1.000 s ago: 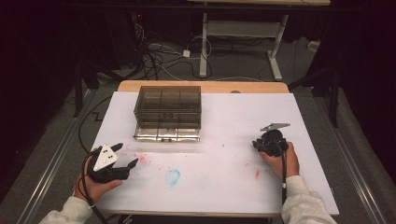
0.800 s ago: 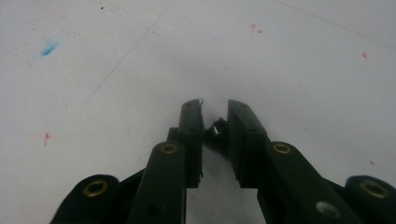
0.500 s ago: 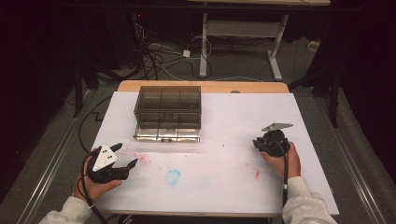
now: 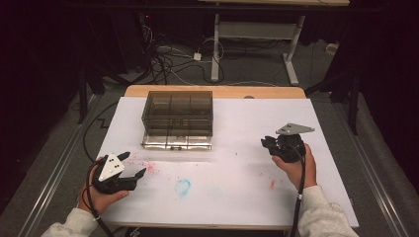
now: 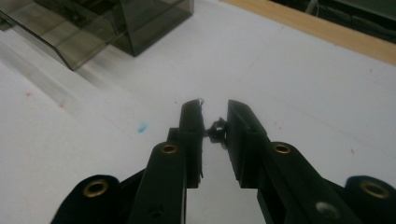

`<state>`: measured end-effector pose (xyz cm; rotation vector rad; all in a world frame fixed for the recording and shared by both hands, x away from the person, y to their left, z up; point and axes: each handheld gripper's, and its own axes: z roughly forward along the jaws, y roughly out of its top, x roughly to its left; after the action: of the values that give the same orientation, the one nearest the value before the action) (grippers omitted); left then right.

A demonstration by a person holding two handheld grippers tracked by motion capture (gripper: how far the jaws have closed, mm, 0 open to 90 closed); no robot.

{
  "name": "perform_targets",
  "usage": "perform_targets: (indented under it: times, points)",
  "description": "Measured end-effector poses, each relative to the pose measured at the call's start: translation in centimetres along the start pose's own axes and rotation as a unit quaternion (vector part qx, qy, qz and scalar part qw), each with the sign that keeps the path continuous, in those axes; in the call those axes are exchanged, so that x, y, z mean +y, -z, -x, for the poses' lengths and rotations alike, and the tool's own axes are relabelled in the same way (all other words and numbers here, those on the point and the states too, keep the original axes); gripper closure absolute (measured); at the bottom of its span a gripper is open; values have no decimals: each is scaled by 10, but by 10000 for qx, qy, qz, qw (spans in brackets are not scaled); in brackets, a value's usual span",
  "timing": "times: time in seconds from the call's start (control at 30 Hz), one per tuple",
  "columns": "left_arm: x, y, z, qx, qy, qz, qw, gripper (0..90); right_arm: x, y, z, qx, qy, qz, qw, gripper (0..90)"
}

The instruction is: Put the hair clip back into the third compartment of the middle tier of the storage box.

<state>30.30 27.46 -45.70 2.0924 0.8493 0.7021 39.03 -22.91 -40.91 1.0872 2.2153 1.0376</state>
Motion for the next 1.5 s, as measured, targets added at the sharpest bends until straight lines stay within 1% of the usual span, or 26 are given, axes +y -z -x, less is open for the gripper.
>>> perform_targets:
  times: [0.1,0.17,0.2,0.27,0.4,0.57,0.67,0.73,0.77,0.8,0.87,0.9,1.0,1.17,1.37,1.5]
  points:
    - [0,0,0,-1,3,1,10000,224,9,3,-5,25,114,118,9999,774]
    - [0,0,0,1,1,-2,10000,224,12,4,-6,53,119,143,9998,774]
    - [0,0,0,5,-14,-12,10000,224,17,4,-9,74,177,198,9996,773]
    - [0,0,0,16,-21,-21,10000,224,23,4,-12,124,188,267,9994,774]
    - [0,0,0,2,-9,-4,10000,224,34,0,-20,193,299,340,9988,773]
    - [0,0,0,1,-47,-44,10000,224,46,-8,-30,281,383,394,9981,773]
    - [0,-1,0,0,-54,-74,10000,224,52,-14,-37,368,382,457,9975,773]
    - [0,-1,1,-11,-60,-76,10000,224,56,-18,-41,413,438,478,9970,773]
    - [0,-1,1,-15,-72,-78,9999,224,56,-18,-41,413,438,478,9970,773]
    - [0,-1,1,-21,-92,-90,9999,224,59,-22,-47,474,465,478,9966,774]
    - [0,-1,2,-14,-94,-96,9999,224,61,-25,-50,491,493,479,9964,773]
    - [0,-1,2,-5,-84,-96,9999,225,63,-29,-56,524,539,494,9959,773]
    - [0,0,2,43,-68,-86,9999,224,67,-35,-64,558,561,538,9954,774]
    - [0,1,1,10,-75,-60,10000,225,72,-48,-79,667,650,506,9944,773]
    - [0,1,2,-11,-123,-38,9999,224,79,-62,-96,774,682,486,9935,773]
    - [0,2,2,-21,-130,-41,9999,224,83,-72,-108,837,789,443,9924,773]
